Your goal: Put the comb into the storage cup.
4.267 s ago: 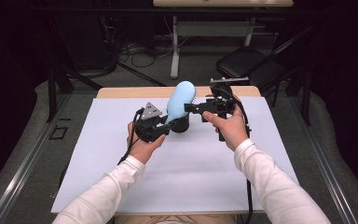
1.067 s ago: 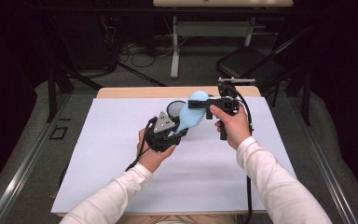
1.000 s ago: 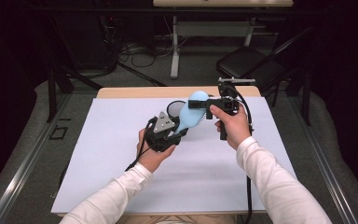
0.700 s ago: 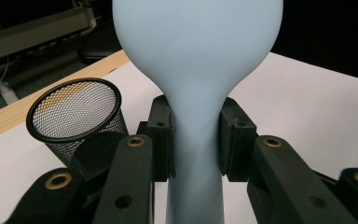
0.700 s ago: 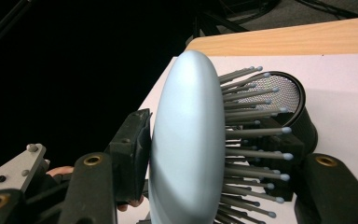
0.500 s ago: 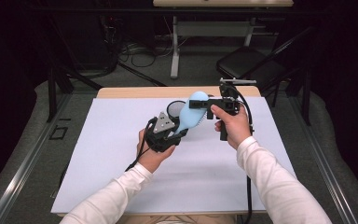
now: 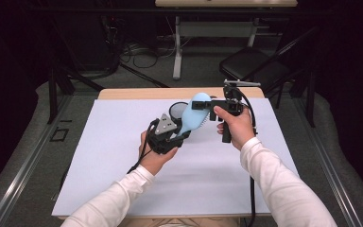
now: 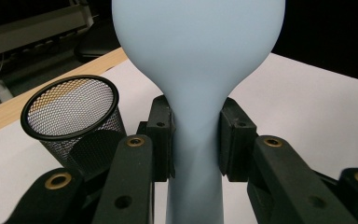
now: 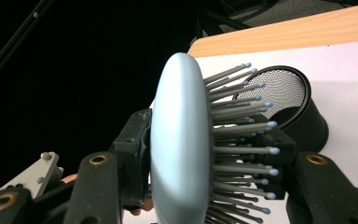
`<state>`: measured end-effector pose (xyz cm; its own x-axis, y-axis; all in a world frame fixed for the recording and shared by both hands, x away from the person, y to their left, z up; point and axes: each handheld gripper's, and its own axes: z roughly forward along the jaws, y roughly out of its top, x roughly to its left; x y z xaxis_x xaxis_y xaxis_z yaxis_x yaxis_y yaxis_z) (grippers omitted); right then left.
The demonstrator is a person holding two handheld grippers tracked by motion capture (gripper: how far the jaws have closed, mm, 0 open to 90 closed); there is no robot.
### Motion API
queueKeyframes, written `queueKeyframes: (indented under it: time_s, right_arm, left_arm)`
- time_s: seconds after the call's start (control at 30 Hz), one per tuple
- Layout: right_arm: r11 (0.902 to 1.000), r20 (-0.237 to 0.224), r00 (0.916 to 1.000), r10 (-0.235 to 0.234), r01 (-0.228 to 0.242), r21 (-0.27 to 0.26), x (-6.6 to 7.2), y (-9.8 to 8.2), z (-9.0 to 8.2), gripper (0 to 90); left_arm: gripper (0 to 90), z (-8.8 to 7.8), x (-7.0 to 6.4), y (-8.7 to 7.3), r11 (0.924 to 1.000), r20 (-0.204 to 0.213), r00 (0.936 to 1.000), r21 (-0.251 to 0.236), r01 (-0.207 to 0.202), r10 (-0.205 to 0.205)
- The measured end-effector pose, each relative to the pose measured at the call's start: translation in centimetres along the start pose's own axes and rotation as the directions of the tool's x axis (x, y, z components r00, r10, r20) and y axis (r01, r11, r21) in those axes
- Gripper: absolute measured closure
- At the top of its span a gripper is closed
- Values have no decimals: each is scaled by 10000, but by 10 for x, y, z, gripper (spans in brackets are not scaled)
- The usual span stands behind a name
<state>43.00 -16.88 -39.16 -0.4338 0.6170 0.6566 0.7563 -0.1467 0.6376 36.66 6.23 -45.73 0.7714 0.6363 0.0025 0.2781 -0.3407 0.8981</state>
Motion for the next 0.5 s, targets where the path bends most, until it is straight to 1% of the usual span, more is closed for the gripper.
queueKeyframes:
  time_s: [0.23, 0.5]
  right_arm:
    - [9999, -12, 9999, 130, -130, 6, 1, 0, 0, 475]
    - [9993, 74, 9993, 363, -364, 125, -1, 0, 0, 476]
  left_arm:
    - [699, 0, 0, 0, 10000, 21, 10000, -13, 5, -5]
    - [699, 1, 0, -1, 10000, 43, 10000, 38, 10, -10]
